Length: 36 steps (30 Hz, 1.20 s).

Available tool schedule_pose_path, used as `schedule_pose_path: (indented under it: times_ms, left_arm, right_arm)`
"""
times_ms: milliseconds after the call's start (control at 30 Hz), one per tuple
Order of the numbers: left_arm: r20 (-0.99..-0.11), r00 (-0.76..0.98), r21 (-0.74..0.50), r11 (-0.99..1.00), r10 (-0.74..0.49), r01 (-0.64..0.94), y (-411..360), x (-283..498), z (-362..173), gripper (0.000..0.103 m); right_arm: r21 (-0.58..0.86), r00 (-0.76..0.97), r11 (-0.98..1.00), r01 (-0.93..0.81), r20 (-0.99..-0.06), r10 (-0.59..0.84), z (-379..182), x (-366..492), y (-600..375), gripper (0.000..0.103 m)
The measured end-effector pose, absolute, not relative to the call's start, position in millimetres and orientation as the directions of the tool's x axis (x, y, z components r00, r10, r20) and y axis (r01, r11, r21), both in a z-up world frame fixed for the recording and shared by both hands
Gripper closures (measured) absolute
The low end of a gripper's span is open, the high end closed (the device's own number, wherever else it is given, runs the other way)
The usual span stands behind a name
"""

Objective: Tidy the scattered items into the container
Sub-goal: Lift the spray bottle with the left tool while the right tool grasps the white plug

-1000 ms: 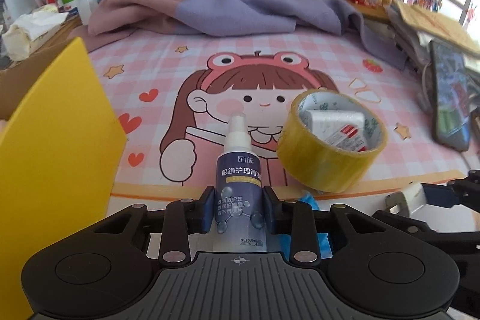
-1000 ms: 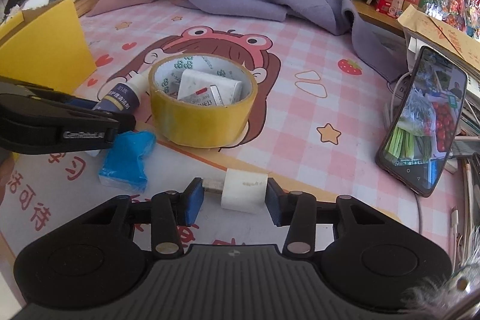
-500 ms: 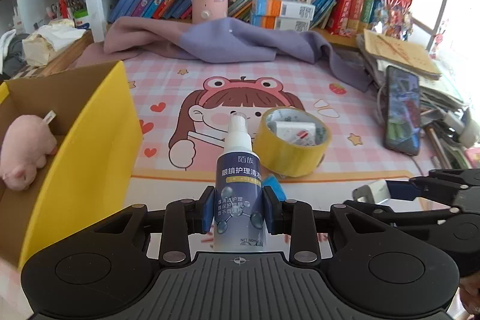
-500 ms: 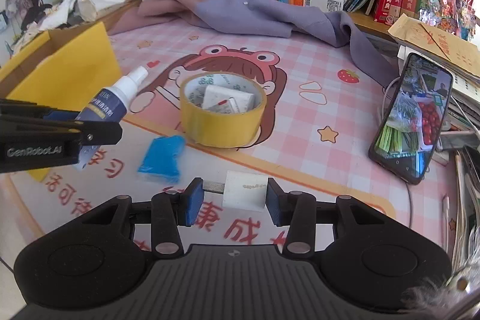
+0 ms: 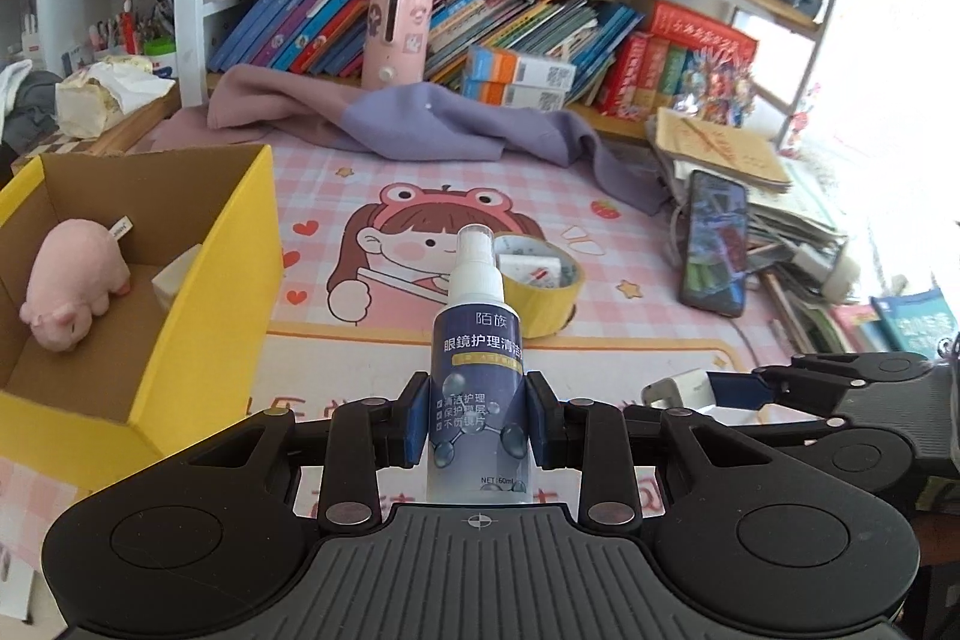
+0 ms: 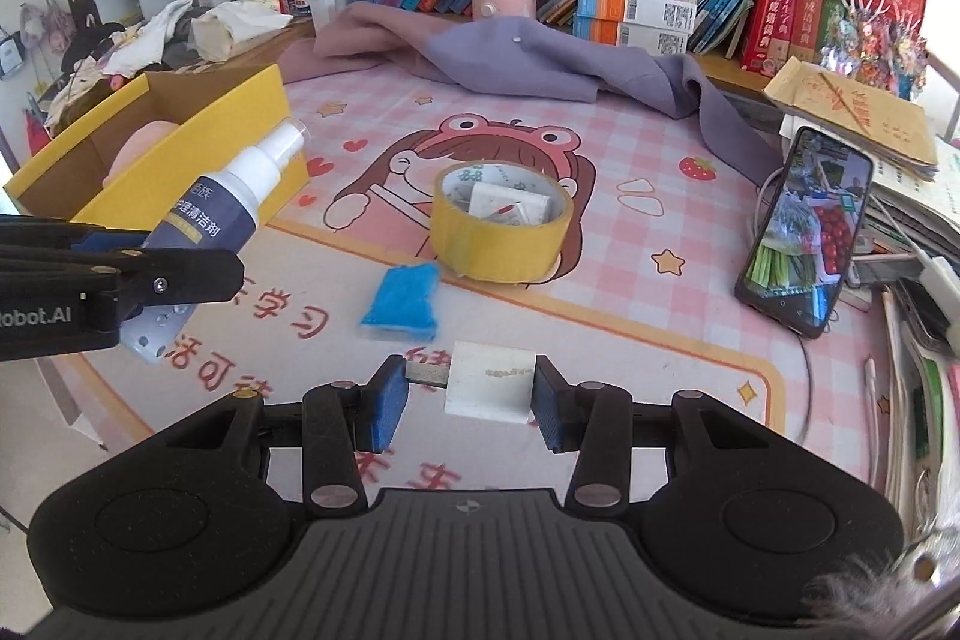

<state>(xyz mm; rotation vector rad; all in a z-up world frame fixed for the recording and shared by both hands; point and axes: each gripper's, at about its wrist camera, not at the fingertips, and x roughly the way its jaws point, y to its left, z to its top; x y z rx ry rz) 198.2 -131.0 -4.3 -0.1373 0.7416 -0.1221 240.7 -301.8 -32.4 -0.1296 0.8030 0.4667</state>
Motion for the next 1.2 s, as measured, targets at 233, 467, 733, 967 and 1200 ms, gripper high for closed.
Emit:
schedule_pose_path:
  times_ms: [233,467,733,967,1200]
  left_arm:
    - [-0.62,0.748,-0.197,0.97,-0.236,0.143,-112,160,6,0.072]
    - [-0.596,0.754,-0.218,0.959,-0.276,0.178,-77,113,11,0.072]
    - [-0.581,0.749,-0.245,0.946,-0.319,0.213,-38,65,11,0.072]
    - [-0.579,0.749,-0.229,0.946,-0.322,0.229,-11,35,14,0.072]
    - [-0.575,0.773,-0.236,0.959,-0.267,0.156,25,9,14,0.072]
  right_arm:
    - [0.038,0.652,0.921,-0.389,-0.695,0.304,-16,198,-285,0.061]
    - [0.001,0.67,0.925,-0.38,-0.689,0.276,-7,144,-248,0.061]
    - [-0.02,0.689,0.937,-0.35,-0.683,0.243,-3,78,-213,0.061]
    - [-0.009,0.706,0.94,-0.34,-0.664,0.249,2,38,-183,0.061]
    - [-0.016,0.692,0.912,-0.41,-0.657,0.3,8,23,-148,0.061]
